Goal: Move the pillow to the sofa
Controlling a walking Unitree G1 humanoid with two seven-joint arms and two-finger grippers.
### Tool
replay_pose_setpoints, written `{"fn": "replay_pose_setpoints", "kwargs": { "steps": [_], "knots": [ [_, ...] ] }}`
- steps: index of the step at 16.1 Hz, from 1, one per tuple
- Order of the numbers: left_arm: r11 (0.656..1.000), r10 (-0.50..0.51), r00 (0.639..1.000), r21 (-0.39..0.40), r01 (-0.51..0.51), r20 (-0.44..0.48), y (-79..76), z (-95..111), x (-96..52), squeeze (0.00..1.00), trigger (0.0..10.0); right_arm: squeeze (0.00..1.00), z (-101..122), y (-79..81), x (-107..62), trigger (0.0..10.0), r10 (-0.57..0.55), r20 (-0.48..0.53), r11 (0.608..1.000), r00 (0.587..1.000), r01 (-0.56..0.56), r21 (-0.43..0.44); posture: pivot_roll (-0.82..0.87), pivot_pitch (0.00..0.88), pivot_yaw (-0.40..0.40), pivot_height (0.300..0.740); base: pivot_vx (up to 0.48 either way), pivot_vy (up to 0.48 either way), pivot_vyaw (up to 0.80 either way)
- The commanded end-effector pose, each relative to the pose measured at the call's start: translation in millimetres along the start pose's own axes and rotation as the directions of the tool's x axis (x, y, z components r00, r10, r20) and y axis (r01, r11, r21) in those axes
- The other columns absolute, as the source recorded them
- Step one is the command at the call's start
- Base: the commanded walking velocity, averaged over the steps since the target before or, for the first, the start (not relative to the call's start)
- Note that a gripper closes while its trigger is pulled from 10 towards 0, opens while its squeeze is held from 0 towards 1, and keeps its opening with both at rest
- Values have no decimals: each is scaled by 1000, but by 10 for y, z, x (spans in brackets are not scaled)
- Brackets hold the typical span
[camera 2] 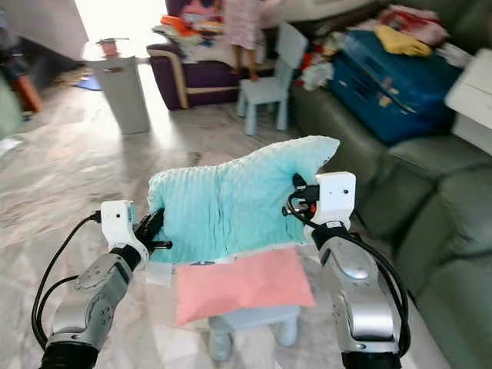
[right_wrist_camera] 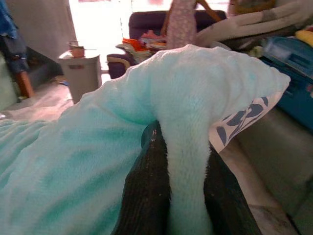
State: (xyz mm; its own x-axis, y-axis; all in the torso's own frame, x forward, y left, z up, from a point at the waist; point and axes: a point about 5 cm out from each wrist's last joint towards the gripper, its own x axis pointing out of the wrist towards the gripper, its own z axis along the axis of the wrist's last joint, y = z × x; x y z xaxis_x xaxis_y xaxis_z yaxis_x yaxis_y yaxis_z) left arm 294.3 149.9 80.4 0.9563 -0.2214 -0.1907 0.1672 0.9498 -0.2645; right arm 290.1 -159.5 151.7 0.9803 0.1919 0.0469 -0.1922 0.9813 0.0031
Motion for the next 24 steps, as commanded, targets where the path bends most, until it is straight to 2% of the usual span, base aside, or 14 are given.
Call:
{"fn": "replay_pose_setpoints", "kwargs": {
  "steps": [1,12,15,24],
  "knots": [
    [1000,-10,1000,17,9,12,-8,49,18,0,10000,0,45,13,22,10000,7,16,1000,1000,-7,10,-158,0,19,740,0,0,-800],
    [1000,-11,1000,-29,11,4,-19,35,18,0,10000,0,50,13,15,10000,12,16,1000,1000,-12,10,-162,0,16,740,0,0,-731],
    [999,-15,1000,-36,16,1,-21,30,14,0,10000,0,51,18,17,10000,13,17,1000,1000,-13,10,-162,0,16,740,0,0,0],
    [998,-23,1000,-54,23,3,-39,30,13,0,10000,0,57,9,14,10000,17,17,1000,1000,-17,1,-167,0,12,740,0,-304,0]
  ]
}}
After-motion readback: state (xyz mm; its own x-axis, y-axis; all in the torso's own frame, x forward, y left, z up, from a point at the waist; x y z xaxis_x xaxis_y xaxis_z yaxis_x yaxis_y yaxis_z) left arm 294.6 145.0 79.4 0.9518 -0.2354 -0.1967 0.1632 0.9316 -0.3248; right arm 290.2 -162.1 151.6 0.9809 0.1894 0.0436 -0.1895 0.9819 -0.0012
